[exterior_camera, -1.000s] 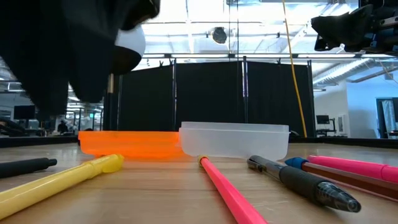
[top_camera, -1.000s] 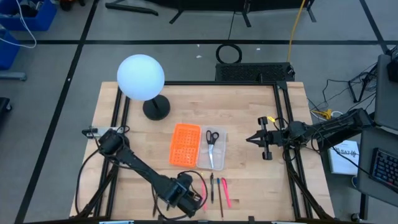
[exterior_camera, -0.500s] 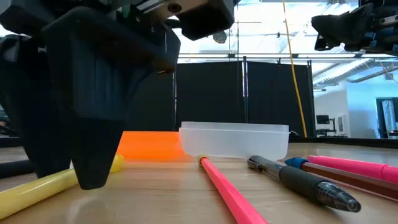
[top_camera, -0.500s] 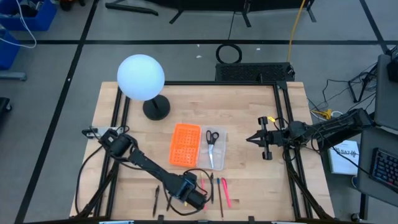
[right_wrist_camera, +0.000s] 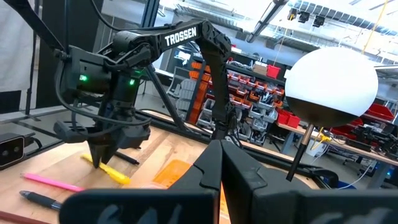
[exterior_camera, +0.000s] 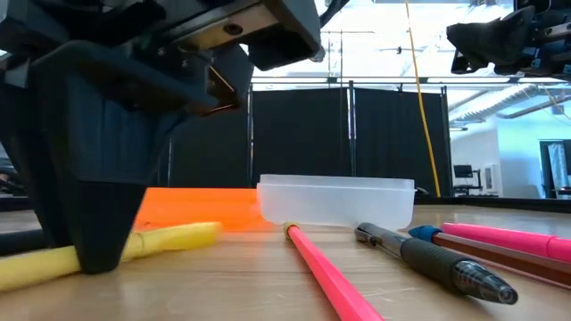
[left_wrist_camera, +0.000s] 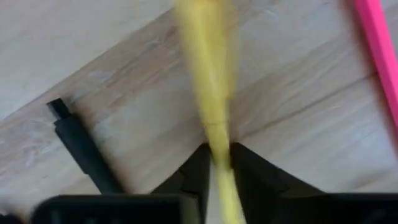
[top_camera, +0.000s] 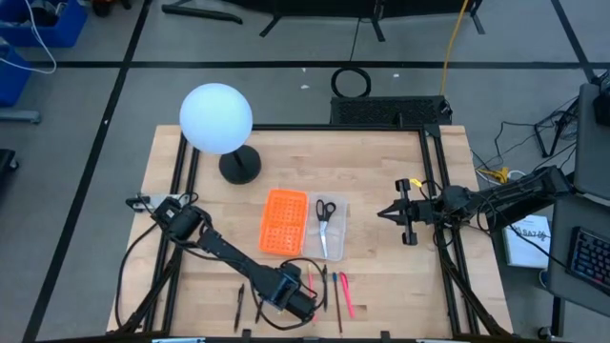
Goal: Pick & place school supplies into a supply box
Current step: Put the yellow pen into the orange supply box
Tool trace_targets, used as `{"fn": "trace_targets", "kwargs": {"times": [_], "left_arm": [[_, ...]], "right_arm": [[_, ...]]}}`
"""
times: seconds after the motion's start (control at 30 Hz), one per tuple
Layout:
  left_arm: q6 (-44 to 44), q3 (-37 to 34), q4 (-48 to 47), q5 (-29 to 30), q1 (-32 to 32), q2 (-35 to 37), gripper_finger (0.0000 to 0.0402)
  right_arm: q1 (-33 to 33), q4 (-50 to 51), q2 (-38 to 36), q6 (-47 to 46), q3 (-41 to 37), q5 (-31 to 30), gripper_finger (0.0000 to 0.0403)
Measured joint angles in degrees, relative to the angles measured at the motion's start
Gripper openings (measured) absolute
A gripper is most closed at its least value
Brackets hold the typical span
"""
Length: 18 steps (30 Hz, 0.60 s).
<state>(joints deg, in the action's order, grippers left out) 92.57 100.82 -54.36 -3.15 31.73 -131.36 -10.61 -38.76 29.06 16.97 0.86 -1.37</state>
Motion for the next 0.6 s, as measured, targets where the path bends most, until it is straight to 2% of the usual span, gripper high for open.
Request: {"fn": "trace_targets", "kwargs": {"times": [0.07,0.13,0.37,0.6], "left_arm": [[0.37,-0.02,0.05,0.15,-0.11,0.0,0.0034],[0.6,-0.02,0.64,0.17,-0.17,-0.01,0.0021],[-1.16,-0.09,2.65,1.35,-0.08,0.81,0.0035],[-0.95,-0.44,3.55,12.32,1.09,5.67,0.002]], "right_arm": [[0.0,0.0,0.0,0.0,0.0,0.0,0.0],[0.0,0.02,0.0,0.0,0.0,0.0,0.0],[0.0,0.49,0.0,-0.02,0.0,0.0,0.0],[0.0,0.87,-0.02,-0.02,0.0,0.0,0.0]]}}
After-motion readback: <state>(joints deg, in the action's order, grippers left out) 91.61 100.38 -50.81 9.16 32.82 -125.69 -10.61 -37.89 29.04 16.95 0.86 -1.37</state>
